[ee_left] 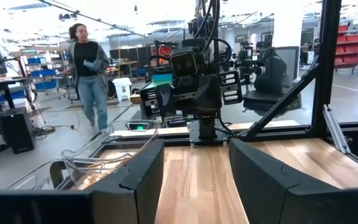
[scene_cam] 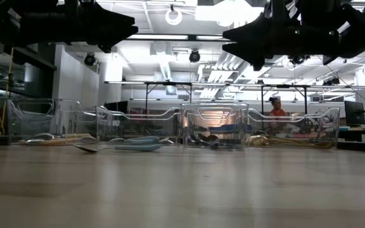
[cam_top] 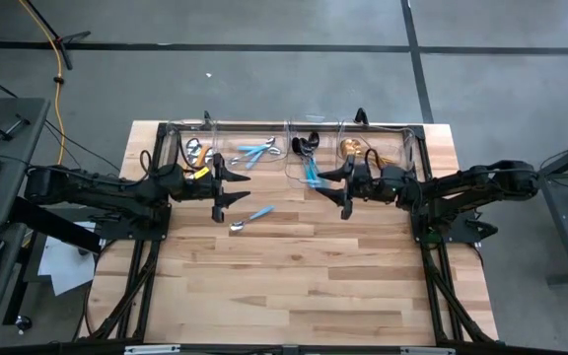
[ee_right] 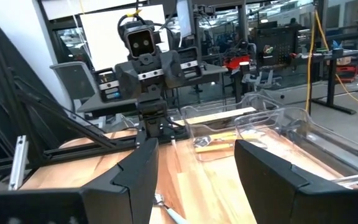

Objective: Sort silverware by color (type)
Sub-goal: Put the blue spoon into the left transparent bin

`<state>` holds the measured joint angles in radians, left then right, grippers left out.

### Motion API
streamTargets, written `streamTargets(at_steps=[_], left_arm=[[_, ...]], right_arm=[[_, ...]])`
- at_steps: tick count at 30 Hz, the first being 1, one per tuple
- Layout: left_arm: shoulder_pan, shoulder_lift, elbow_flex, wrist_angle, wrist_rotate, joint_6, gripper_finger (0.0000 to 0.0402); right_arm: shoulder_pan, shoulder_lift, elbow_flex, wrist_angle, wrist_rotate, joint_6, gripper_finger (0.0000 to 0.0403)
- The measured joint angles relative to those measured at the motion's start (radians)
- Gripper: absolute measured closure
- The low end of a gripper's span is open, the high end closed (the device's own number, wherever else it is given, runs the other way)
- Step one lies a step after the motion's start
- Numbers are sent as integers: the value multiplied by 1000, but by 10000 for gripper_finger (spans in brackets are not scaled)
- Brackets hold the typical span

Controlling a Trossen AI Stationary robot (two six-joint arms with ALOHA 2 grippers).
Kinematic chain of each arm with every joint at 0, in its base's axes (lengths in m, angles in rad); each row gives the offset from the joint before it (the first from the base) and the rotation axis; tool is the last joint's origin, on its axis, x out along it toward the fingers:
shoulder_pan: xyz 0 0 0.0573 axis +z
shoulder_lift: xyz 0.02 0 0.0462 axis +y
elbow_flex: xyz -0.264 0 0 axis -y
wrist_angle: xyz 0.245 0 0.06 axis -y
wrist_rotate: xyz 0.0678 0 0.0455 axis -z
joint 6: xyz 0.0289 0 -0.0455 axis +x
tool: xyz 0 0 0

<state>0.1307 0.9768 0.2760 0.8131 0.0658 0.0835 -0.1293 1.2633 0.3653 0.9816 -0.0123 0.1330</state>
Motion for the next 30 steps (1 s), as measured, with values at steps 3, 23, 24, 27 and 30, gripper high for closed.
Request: streamTargets(at_steps=[3, 23, 24, 27, 30], left_arm=[[0, 0, 0, 0, 0, 5, 229], [0, 0, 0, 0, -1, 0, 229], [0, 0, 0, 0, -1, 0, 229], [0, 0, 0, 0, -1, -1, 229], [0, 0, 0, 0, -1, -1, 229]], right_arm=[[9, 0, 0, 3, 0, -9, 206], [12, 0, 0, 2, -4, -46, 206], [12, 0, 0, 2, -4, -47, 206], [12, 0, 0, 2, -4, -47, 206], [12, 0, 0, 2, -4, -55, 206]])
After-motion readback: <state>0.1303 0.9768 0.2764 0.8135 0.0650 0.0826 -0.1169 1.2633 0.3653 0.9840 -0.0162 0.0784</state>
